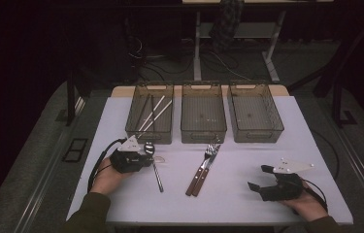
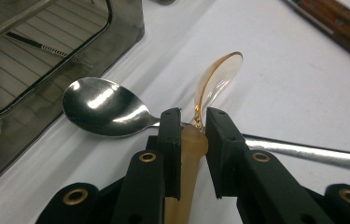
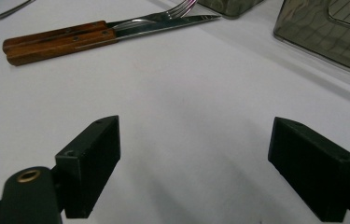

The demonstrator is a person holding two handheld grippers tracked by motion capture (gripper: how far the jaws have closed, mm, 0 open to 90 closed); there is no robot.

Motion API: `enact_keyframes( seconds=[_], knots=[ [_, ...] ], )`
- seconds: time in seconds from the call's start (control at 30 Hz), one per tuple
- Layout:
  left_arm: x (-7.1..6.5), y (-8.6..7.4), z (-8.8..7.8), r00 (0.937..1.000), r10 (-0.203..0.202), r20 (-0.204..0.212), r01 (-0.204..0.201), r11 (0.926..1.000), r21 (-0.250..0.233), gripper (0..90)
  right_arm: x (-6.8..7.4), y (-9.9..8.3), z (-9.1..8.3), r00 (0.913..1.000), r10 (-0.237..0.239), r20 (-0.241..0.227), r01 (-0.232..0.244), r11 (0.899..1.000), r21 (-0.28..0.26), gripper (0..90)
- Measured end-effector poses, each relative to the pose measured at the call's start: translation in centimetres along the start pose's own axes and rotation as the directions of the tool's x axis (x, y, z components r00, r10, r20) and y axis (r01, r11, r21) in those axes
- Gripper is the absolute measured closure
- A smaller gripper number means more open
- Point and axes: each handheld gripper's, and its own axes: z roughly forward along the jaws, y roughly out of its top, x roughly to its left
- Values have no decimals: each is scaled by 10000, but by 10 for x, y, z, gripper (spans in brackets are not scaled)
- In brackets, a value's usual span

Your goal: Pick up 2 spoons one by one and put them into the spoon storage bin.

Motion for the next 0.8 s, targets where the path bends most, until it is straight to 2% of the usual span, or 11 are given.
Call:
enact_keyframes(
  seconds=[0.1, 0.17, 0.47, 0.8],
  knots=[
    [-1, 1, 0, 9999, -130, -4, 130, 9999, -12, 761, 0, 0, 0, 9999, 4, -105, -6, 9999, -134, 119],
    [-1, 2, 0, 9998, -185, 1, 185, 9998, -6, 761, 0, 0, 1, 9997, 28, -255, -34, 9998, -210, 120],
    [-4, 6, -2, 9984, -564, 96, 566, 9981, -223, 760, 3, 4, 5, 9989, 298, -372, -318, 9980, -553, 119],
    [-9, 15, -4, 9943, -1005, 362, 1027, 9925, -663, 760, 5, 5, 10, 9990, 221, -381, -237, 9989, -415, 120]
  ],
)
